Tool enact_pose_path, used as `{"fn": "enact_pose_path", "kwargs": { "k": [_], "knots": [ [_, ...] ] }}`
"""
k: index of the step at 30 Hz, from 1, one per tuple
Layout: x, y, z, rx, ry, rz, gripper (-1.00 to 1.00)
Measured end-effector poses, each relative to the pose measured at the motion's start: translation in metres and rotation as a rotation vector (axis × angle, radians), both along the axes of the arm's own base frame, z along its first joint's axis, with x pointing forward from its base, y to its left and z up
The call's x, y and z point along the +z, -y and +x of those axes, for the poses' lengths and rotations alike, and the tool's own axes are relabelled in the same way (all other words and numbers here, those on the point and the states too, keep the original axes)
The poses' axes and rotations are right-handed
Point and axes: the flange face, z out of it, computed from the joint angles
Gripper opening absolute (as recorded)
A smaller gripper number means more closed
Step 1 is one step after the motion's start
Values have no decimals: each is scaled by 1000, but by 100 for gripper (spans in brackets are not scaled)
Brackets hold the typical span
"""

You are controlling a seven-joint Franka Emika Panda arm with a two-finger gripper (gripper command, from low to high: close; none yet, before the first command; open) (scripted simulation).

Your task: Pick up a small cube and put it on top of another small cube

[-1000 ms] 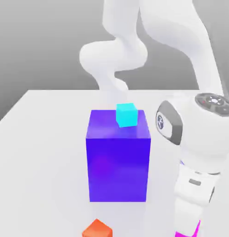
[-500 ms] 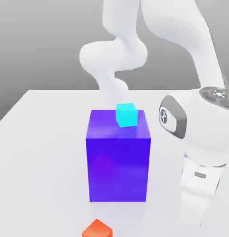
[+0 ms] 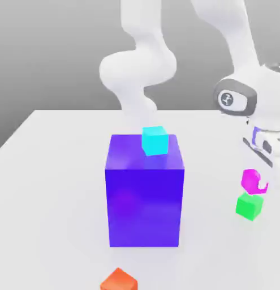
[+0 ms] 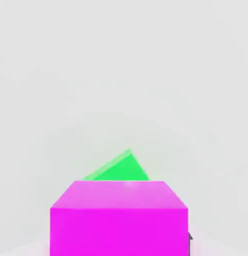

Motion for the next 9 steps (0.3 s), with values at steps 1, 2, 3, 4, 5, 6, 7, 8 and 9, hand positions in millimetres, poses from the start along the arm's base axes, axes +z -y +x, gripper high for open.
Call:
{"fn": "enact_pose_path", "kwargs": {
  "k": [1, 2, 3, 4, 5, 6, 7, 8, 9],
  "knots": [
    [0, 0, 0, 0, 0, 0, 100],
    [0, 0, 0, 0, 0, 0, 100],
    [0, 0, 0, 0, 0, 0, 100],
    [0, 0, 0, 0, 0, 0, 100],
    [0, 0, 0, 0, 0, 0, 100],
    [-4, 0, 0, 0, 0, 1, 100],
    [0, 0, 0, 0, 0, 1, 100],
    [7, -1, 0, 0, 1, 1, 100],
    [16, -1, 0, 1, 1, 1, 100]
  ]
}}
